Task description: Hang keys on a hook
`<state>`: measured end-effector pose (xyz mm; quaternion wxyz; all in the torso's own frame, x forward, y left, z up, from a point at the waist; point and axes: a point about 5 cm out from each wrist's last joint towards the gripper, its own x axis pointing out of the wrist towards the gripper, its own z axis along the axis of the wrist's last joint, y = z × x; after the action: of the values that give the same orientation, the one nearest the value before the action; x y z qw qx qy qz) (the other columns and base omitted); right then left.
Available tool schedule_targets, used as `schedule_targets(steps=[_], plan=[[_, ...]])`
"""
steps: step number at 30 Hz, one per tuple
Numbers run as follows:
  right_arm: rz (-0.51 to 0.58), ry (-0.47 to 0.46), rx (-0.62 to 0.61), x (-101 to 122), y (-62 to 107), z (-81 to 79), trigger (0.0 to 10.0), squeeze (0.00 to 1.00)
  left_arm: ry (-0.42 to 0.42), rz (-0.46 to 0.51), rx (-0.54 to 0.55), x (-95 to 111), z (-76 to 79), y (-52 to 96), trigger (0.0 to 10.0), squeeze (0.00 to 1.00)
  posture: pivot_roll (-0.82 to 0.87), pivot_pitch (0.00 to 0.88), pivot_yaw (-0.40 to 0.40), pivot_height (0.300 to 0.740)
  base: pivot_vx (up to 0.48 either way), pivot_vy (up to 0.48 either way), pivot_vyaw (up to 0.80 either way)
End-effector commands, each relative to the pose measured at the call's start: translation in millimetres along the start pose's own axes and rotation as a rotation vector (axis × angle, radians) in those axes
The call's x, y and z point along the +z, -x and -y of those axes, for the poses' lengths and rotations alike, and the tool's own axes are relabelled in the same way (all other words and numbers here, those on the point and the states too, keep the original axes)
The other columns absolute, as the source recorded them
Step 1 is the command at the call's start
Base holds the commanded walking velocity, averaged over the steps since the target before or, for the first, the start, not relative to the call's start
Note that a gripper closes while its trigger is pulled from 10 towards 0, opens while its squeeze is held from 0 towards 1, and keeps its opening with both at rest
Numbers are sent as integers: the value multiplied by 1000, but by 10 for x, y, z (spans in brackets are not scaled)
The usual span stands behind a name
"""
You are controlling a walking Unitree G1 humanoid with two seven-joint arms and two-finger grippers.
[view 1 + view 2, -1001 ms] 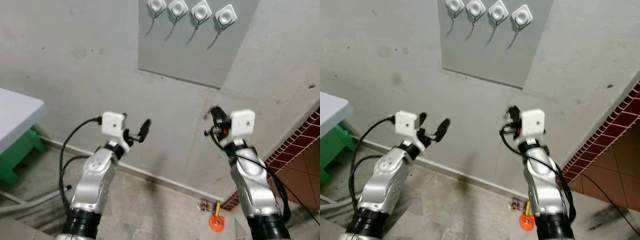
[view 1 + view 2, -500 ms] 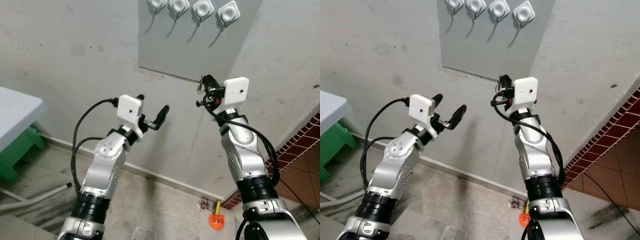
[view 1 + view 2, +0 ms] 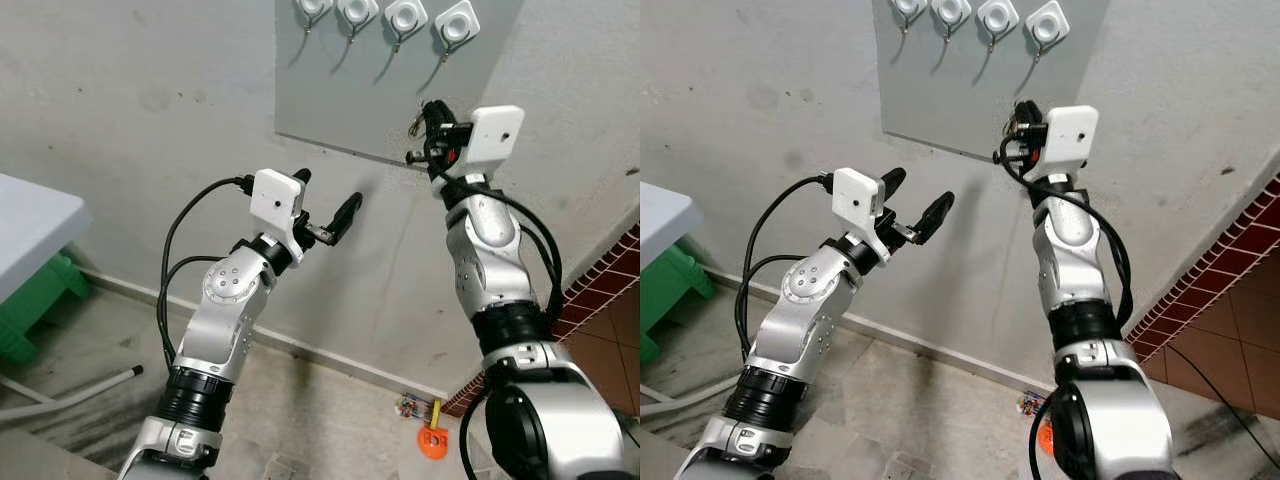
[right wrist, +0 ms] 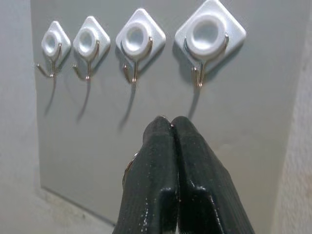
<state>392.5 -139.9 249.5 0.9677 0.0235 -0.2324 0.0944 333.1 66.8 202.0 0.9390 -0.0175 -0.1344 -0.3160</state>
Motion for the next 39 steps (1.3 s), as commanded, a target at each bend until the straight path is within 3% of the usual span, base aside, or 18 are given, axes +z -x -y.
schedule_targets(steps=[1,11,25,39], plan=[[28,0,-6,74,-44,44,10000,0,-12,20,-20,79,37,-35,10000,0,9,86,-61,740,0,0,0],[58,-37,7,156,-160,30,10000,0,-7,33,-22,146,49,-21,10000,0,16,97,-65,740,0,0,0],[125,-210,-61,353,-309,117,10000,0,8,14,-16,120,64,14,10000,0,22,112,-66,740,0,0,0],[119,-286,-76,363,-345,149,10000,0,18,10,-5,117,67,31,10000,0,23,124,-69,740,0,0,0]])
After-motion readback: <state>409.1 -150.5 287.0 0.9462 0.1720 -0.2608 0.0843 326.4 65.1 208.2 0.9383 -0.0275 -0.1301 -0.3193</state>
